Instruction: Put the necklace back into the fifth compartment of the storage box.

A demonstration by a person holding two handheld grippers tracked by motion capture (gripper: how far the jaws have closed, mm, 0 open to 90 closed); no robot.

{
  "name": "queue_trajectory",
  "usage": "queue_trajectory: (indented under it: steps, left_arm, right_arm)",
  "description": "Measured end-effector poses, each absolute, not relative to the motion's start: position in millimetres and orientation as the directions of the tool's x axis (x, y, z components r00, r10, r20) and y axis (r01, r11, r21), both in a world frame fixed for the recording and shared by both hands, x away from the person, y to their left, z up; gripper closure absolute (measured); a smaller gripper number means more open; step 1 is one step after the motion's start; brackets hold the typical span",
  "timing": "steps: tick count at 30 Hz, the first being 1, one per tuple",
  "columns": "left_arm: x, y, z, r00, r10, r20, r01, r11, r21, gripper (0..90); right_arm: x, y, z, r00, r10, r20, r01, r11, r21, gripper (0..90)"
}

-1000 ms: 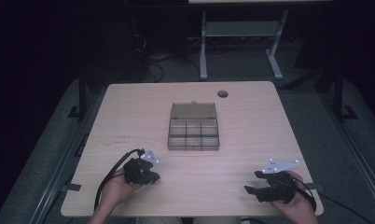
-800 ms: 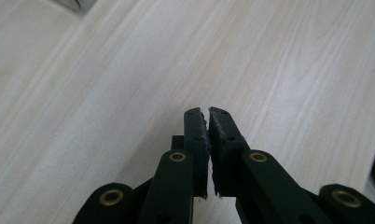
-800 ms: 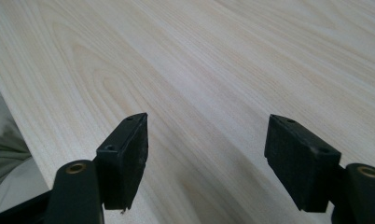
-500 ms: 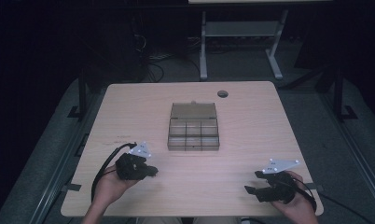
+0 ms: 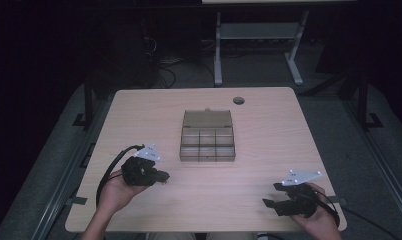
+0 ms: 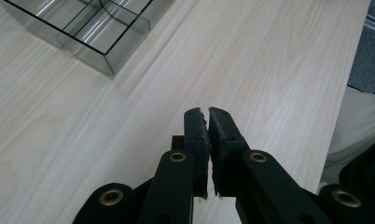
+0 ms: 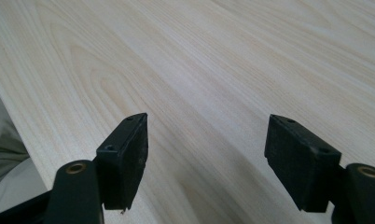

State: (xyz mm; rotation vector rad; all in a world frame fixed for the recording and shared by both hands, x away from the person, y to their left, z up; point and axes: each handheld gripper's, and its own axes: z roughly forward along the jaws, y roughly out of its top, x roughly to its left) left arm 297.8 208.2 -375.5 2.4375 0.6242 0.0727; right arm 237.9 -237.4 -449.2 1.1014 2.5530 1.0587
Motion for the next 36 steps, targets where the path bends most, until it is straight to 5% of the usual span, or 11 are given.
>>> queue_trajectory:
  steps: [36]
  left_arm:
    - [340.2, 171.1, -352.4, 0.896, 0.421, -0.139, 0.416, -0.689, 0.593, 86.1]
  right_arm:
    - [240.2, -234.9, -448.1, -0.721, 0.683, 0.118, 0.563, 0.479, 0.674, 27.6]
